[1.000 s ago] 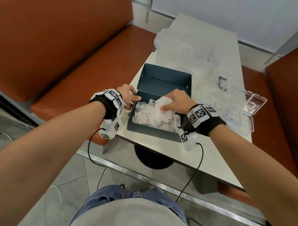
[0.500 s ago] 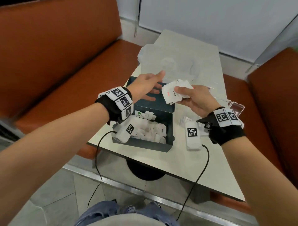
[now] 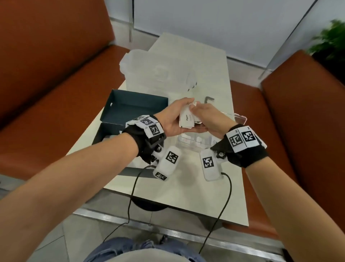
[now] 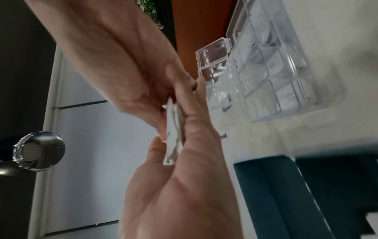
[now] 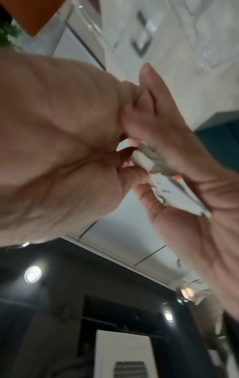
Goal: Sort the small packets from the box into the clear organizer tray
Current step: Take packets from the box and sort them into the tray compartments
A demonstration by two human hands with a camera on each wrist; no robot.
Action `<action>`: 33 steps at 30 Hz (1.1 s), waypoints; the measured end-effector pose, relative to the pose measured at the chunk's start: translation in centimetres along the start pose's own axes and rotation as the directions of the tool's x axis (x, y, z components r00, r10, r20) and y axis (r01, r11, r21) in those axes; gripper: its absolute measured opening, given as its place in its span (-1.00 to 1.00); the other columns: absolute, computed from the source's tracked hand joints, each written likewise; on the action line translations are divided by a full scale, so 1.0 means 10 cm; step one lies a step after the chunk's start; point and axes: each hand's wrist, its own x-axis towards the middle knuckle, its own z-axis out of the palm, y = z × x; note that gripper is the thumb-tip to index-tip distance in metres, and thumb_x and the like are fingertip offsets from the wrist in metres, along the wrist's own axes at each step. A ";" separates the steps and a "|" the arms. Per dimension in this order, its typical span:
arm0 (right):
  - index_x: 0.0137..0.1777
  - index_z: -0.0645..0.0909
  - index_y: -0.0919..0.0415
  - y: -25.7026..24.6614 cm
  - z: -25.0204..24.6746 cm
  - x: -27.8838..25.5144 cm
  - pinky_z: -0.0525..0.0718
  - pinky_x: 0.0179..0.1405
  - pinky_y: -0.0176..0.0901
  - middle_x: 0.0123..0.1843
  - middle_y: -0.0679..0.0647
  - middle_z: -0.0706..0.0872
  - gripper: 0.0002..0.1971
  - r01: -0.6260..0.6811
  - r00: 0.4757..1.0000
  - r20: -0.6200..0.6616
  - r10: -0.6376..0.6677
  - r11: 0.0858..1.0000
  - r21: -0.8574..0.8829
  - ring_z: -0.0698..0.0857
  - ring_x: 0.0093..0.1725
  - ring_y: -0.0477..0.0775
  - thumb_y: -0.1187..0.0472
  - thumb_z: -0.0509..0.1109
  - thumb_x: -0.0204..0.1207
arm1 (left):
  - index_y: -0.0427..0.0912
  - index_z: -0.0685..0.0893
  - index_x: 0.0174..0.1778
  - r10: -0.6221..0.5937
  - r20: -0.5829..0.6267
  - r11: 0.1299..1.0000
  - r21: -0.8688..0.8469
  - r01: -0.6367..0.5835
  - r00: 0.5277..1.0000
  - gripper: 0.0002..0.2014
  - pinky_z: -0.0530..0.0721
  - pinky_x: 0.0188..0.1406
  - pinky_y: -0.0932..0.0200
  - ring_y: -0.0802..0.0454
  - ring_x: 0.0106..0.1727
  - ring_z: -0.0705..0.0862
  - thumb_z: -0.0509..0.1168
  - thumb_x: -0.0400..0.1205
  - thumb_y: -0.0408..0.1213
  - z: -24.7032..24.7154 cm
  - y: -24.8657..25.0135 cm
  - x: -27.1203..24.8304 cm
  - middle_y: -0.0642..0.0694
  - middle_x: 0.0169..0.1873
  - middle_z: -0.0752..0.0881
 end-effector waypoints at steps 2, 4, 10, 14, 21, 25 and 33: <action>0.21 0.61 0.27 0.10 -0.13 0.03 0.70 -0.15 -0.34 0.09 0.15 0.74 -0.76 0.080 0.997 -0.008 -0.082 0.988 -0.129 0.73 0.06 0.04 0.17 0.20 0.73 | -0.23 0.63 0.10 0.026 -0.057 1.000 -0.011 -0.026 0.998 -0.76 0.80 -0.14 -0.16 -0.17 -0.18 0.78 0.12 0.78 -0.18 0.08 -0.05 0.11 -0.30 -0.04 0.71; 0.12 0.62 0.14 0.19 -0.25 0.07 0.61 -0.27 -0.44 0.02 0.10 0.71 -0.84 0.118 0.983 -0.110 -0.150 0.961 -0.250 0.71 -0.05 -0.03 0.10 0.29 0.68 | -0.24 0.64 0.09 0.026 -0.072 0.999 -0.030 -0.028 0.997 -0.74 0.80 -0.19 -0.06 -0.08 -0.27 0.79 0.06 0.79 -0.23 0.16 -0.08 0.21 -0.25 -0.10 0.74; 0.19 0.52 0.00 0.38 -0.50 0.18 0.56 -0.37 -0.50 0.19 0.15 0.52 -0.54 0.117 0.972 -0.167 -0.165 0.958 -0.263 0.69 -0.04 -0.09 -0.11 0.57 0.38 | -0.29 0.54 -0.04 0.008 -0.249 0.994 -0.101 -0.034 0.968 -0.67 0.75 -0.51 0.11 -0.08 -0.44 0.77 0.00 0.83 -0.14 0.34 -0.13 0.47 -0.27 -0.34 0.77; 0.32 0.44 0.10 0.51 -0.61 0.24 0.63 -0.30 -0.35 0.25 0.24 0.60 -0.40 0.016 0.989 -0.141 -0.039 0.986 -0.163 0.74 0.08 0.11 0.08 0.64 0.35 | -0.25 0.50 -0.05 -0.004 -0.295 0.987 -0.152 -0.042 0.956 -0.65 0.74 -0.52 0.01 -0.11 -0.30 0.71 -0.03 0.82 -0.07 0.36 -0.22 0.59 -0.27 -0.16 0.63; 0.29 0.54 0.42 0.64 -0.76 0.26 0.77 -0.27 -0.18 0.01 0.36 0.72 -0.52 -0.081 0.994 -0.062 0.086 0.994 0.072 0.77 -0.18 0.20 0.44 0.58 0.38 | -0.30 0.47 -0.11 -0.050 -0.350 0.972 -0.234 -0.035 0.935 -0.67 0.76 -0.36 -0.06 -0.13 -0.21 0.60 0.02 0.81 -0.12 0.32 -0.37 0.67 -0.31 -0.19 0.57; 0.24 0.61 0.51 0.64 -0.78 0.29 0.76 -0.29 -0.24 -0.20 0.26 0.71 -0.61 -0.102 0.995 0.003 0.102 0.985 0.136 0.74 -0.24 0.14 0.54 0.51 0.40 | -0.31 0.48 -0.13 -0.108 -0.353 0.979 -0.201 0.038 0.930 -0.67 0.51 0.38 -0.24 -0.24 0.07 0.61 0.06 0.80 -0.13 0.21 -0.34 0.68 -0.33 -0.14 0.59; 0.23 0.62 0.52 0.54 -0.75 0.43 0.75 -0.34 -0.25 -0.18 0.24 0.67 -0.68 -0.175 0.984 0.001 0.179 0.961 0.215 0.68 -0.28 0.06 0.63 0.36 0.47 | -0.45 0.50 0.00 -0.157 -0.290 0.987 -0.008 0.162 0.944 -0.88 0.58 0.32 -0.08 -0.21 0.19 0.62 0.13 0.76 -0.45 0.08 -0.13 0.64 -0.37 -0.04 0.62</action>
